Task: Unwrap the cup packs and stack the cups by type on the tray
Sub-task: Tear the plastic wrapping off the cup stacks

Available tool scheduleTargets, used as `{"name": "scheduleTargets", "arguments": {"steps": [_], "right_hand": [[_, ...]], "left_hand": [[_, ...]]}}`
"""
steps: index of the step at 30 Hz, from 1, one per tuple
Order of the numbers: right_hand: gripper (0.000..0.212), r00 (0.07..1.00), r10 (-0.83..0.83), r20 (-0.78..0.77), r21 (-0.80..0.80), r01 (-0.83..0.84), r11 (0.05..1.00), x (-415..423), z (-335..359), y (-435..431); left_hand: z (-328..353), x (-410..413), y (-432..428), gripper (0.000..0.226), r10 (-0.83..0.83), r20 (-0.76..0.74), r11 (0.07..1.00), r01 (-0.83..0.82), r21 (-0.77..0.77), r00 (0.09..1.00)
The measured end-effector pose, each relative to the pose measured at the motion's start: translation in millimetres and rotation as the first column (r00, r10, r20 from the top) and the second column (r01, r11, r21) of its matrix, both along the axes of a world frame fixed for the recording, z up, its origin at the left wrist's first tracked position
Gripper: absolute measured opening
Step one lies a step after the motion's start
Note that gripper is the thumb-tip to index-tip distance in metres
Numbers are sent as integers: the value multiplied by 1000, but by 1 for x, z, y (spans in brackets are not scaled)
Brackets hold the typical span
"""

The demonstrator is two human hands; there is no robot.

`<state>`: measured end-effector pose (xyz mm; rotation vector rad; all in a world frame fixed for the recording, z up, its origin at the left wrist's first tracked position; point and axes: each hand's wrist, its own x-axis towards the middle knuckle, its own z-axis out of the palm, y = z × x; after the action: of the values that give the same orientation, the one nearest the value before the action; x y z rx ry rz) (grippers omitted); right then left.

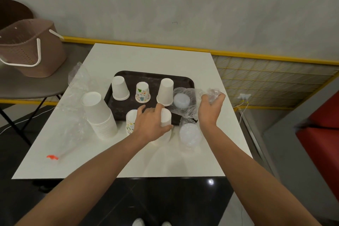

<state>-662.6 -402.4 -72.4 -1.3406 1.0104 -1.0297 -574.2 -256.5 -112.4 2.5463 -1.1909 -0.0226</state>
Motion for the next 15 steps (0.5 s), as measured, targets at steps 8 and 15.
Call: {"name": "scheduleTargets", "arguments": {"steps": [8,15], "right_hand": [[23,995,89,33,-87,-86,992,11,26,12],[24,951,299,80,-35,-297,954,25,49,33]], "left_hand": [[32,7,-8,85,48,-149,945,-93,-313,988],[68,11,-23,105,-293,-558,845,-62,-531,777]]}}
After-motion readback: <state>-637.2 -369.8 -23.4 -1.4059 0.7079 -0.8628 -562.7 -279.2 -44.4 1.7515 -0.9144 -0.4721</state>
